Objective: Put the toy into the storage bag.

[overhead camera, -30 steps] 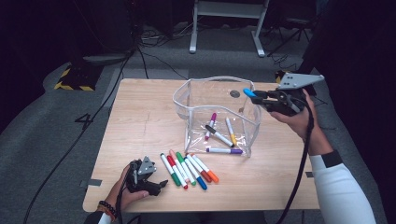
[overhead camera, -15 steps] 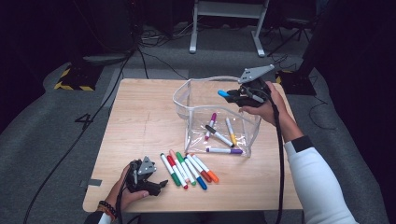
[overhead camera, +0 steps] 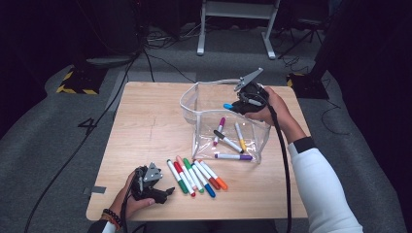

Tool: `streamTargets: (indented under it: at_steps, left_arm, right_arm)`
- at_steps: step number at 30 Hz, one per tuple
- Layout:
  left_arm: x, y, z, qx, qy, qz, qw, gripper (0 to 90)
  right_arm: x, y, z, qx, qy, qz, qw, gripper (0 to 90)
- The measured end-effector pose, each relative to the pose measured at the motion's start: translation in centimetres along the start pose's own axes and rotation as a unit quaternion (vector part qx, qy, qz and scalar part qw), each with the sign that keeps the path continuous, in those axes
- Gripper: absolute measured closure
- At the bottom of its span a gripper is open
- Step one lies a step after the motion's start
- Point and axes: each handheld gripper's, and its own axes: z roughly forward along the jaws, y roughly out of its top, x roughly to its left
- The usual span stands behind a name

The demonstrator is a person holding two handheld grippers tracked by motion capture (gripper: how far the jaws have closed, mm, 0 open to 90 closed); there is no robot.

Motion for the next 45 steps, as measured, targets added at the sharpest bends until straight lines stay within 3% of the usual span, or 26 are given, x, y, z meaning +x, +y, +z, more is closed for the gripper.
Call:
streamTargets:
  at_steps: [5, 8, 11, 13, 19, 24, 28, 29, 30, 32, 33, 34, 36, 38, 41, 42, 45]
  left_arm:
    - [0.0, 0.0, 0.0, 0.0, 0.0, 0.0, 1.0, 14.7]
    - [0.0, 0.0, 0.0, 0.0, 0.0, 0.0, 1.0, 14.7]
    - [0.0, 0.0, 0.0, 0.0, 0.0, 0.0, 1.0, 14.7]
    - [0.0, 0.0, 0.0, 0.0, 0.0, 0.0, 1.0, 14.7]
    - [0.0, 0.0, 0.0, 0.0, 0.0, 0.0, 1.0, 14.7]
    - [0.0, 0.0, 0.0, 0.0, 0.0, 0.0, 1.0, 14.7]
    - [0.0, 0.0, 0.0, 0.0, 0.0, -0.001, 1.0, 14.7]
    - [0.0, 0.0, 0.0, 0.0, 0.0, 0.0, 1.0, 14.7]
    - [0.0, 0.0, 0.0, 0.0, 0.0, 0.0, 1.0, 14.7]
    - [0.0, 0.0, 0.0, 0.0, 0.0, 0.0, 1.0, 14.7]
    - [0.0, 0.0, 0.0, 0.0, 0.0, 0.0, 1.0, 14.7]
    - [0.0, 0.0, 0.0, 0.0, 0.0, 0.0, 1.0, 14.7]
    - [0.0, 0.0, 0.0, 0.0, 0.0, 0.0, 1.0, 14.7]
    - [0.0, 0.0, 0.0, 0.0, 0.0, 0.0, 1.0, 14.7]
    - [0.0, 0.0, 0.0, 0.0, 0.0, 0.0, 1.0, 14.7]
    - [0.0, 0.0, 0.0, 0.0, 0.0, 0.0, 1.0, 14.7]
    - [0.0, 0.0, 0.0, 0.0, 0.0, -0.001, 1.0, 14.7]
  right_arm:
    - [-0.1, -0.2, 0.5, 0.032, 0.019, -0.005, 0.9993, 74.5]
    - [0.5, -0.3, 0.5, 0.074, 0.057, -0.029, 0.9952, 74.4]
    - [0.9, -0.3, 0.3, 0.084, 0.071, -0.04, 0.9931, 74.2]
    - [1.0, -0.4, 0.3, 0.087, 0.074, -0.042, 0.9925, 74.0]
    - [0.9, -0.7, 0.2, 0.08, 0.05, -0.028, 0.9952, 57.2]
    - [0.7, -1.5, -1.2, 0.019, 0.02, 0.004, 0.9996, 47.3]
    - [0.5, -2.6, -2.9, -0.024, -0.003, 0.028, 0.9993, 41.0]
    - [0.6, -3.3, -4.1, -0.043, -0.012, 0.033, 0.9984, 39.6]
    - [0.6, -3.3, -4.1, -0.043, -0.012, 0.033, 0.9984, 39.6]
    - [0.7, -4.5, -6.0, -0.061, -0.037, 0.039, 0.9967, 39.2]
    - [0.7, -4.5, -6.0, -0.061, -0.037, 0.039, 0.9967, 39.2]
    - [0.8, -4.9, -6.7, -0.063, -0.051, 0.039, 0.9959, 39.2]
    - [1.1, -6.4, -8.7, -0.092, -0.073, 0.039, 0.9923, 39.6]
    - [1.3, -7.4, -9.7, -0.102, -0.087, 0.042, 0.9901, 38.9]
    - [1.8, -8.6, -10.7, -0.118, -0.093, 0.043, 0.9878, 38.9]
    - [2.4, -10.1, -11.8, -0.138, -0.097, 0.043, 0.9847, 38.6]
    - [2.7, -11.3, -12.2, -0.148, -0.09, 0.045, 0.9839, 37.4]
